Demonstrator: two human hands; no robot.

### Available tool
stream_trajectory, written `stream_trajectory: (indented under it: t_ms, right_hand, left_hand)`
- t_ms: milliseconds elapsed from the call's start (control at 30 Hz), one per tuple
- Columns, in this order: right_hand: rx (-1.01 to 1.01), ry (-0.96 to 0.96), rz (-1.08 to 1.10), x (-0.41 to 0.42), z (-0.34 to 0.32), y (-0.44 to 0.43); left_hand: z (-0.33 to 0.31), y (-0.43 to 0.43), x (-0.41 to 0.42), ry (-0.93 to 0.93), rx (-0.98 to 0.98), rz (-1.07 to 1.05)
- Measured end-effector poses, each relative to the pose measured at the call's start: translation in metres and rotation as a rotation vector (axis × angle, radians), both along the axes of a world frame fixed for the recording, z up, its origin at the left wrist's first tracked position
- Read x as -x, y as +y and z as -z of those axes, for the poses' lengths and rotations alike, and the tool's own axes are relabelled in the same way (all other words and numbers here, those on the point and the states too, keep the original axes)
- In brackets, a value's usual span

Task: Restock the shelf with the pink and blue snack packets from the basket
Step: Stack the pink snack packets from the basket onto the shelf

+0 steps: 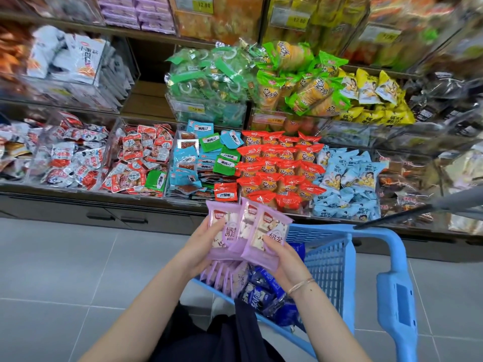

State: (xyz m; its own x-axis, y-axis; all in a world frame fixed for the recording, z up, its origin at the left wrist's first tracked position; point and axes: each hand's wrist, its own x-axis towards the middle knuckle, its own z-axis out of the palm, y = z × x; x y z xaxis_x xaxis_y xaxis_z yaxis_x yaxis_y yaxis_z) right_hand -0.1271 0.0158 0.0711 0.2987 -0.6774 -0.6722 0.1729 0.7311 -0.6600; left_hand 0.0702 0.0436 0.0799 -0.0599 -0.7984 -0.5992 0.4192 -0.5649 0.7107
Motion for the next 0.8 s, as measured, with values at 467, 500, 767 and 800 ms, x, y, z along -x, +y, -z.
stream_trajectory:
  t_ms: [467, 500, 767, 800]
  right_hand:
    - [0.034, 0.08, -0.347, -0.028, 0.003, 0.001]
    - [0.033, 0.097, -0.388, -0.029, 0.004, 0.001]
    - [-0.06, 0.156, -0.367, -0.037, 0.03, -0.016]
    - [-0.052, 0.253, -0.354, -0.033, 0.041, -0.02]
  left_hand:
    - [0.008, 0.009, 0.017, -0.333, -0.035, 0.125]
    - [0.01, 0.01, 0.015, -0.337, -0.038, 0.123]
    - [0.03, 0.025, -0.022, -0.143, -0.162, -0.041]
    - [0.032, 0.031, -0.029, -0.159, -0.184, -0.091]
